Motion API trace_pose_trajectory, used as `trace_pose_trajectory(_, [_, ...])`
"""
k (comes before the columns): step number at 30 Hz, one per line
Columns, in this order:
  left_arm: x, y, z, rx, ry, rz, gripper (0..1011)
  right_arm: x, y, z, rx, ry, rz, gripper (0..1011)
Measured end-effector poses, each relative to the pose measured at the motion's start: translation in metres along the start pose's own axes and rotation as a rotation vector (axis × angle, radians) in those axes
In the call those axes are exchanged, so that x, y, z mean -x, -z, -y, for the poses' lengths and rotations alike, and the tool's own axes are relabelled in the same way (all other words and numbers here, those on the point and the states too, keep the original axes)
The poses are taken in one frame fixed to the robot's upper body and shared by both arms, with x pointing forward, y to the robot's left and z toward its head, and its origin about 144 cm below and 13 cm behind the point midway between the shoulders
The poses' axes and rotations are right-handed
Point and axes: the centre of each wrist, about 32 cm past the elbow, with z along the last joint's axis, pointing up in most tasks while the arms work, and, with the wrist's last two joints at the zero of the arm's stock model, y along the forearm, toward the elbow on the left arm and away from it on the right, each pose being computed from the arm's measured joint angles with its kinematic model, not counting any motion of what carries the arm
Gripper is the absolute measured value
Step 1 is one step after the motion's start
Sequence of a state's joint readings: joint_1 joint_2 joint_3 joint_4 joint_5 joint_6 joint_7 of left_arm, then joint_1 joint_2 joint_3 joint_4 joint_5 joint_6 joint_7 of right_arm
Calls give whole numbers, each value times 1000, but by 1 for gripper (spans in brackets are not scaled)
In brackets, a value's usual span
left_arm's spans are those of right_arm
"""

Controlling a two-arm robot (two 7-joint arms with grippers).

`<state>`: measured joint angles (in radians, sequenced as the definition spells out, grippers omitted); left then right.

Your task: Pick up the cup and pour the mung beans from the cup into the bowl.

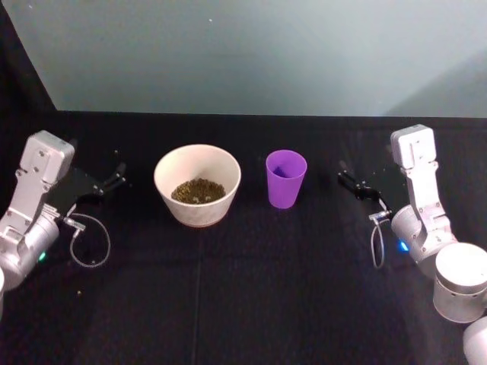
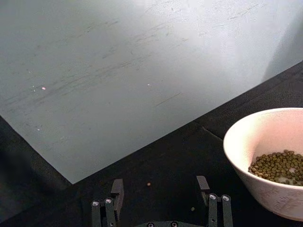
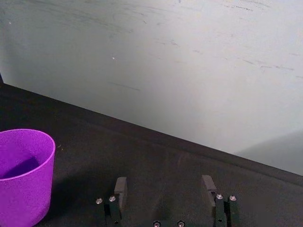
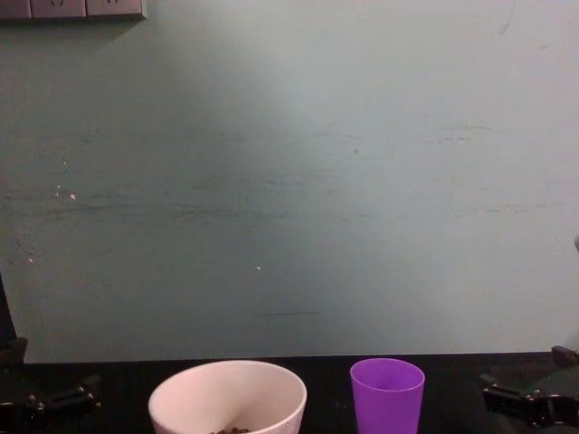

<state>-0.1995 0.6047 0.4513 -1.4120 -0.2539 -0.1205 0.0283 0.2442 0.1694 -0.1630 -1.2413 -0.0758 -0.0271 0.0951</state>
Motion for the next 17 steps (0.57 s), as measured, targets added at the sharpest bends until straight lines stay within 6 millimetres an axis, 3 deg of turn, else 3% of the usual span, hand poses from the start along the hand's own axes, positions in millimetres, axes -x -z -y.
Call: trace_pose_trajectory(17, [0,0,0,0,0,0,1000,0,0,0,-2,0,0,1003])
